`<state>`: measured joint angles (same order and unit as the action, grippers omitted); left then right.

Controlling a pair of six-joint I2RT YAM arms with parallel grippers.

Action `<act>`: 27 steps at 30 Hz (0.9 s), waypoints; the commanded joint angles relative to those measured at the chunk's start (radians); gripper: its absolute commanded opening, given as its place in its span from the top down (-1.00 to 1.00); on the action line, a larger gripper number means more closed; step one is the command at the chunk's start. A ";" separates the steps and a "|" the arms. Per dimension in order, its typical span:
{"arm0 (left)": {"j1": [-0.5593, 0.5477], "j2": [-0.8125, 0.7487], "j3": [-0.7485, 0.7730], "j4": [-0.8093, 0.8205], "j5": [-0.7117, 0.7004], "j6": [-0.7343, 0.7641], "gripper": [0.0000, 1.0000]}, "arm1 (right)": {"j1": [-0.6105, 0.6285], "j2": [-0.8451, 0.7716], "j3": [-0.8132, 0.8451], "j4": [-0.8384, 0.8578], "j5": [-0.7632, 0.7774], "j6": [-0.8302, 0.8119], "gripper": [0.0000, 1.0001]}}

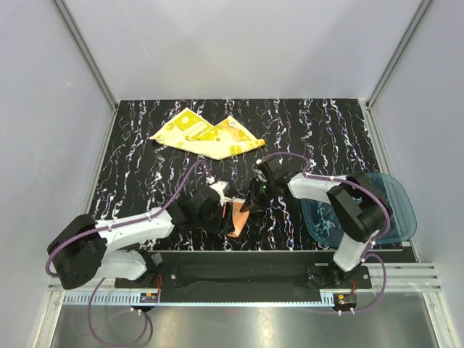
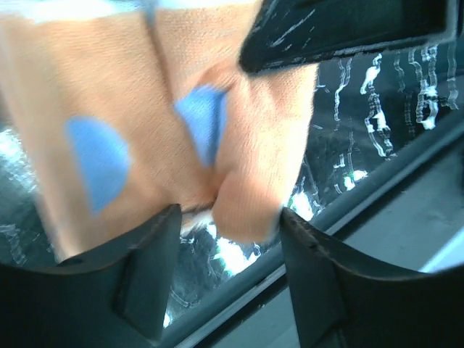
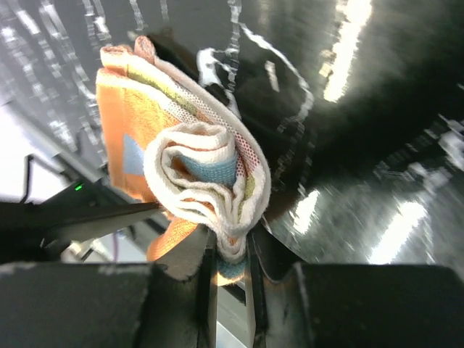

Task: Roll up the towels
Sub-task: Roll the towel

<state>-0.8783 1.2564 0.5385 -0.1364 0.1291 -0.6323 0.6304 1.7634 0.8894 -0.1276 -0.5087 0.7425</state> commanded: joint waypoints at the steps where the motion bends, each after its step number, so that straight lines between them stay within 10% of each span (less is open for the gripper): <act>1: -0.071 -0.037 0.110 -0.239 -0.291 0.043 -0.25 | 0.026 -0.050 0.052 -0.223 0.180 -0.055 0.96; 8: -0.330 0.041 0.294 -0.401 -0.626 0.020 -0.25 | 0.068 -0.039 0.109 -0.322 0.231 -0.032 1.00; 27: -0.447 0.386 0.422 -0.266 -0.615 0.016 -0.31 | 0.081 -0.038 0.138 -0.331 0.216 -0.023 1.00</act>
<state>-1.3163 1.6272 0.9257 -0.4603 -0.4713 -0.6102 0.7010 1.7359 1.0077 -0.4374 -0.3149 0.7284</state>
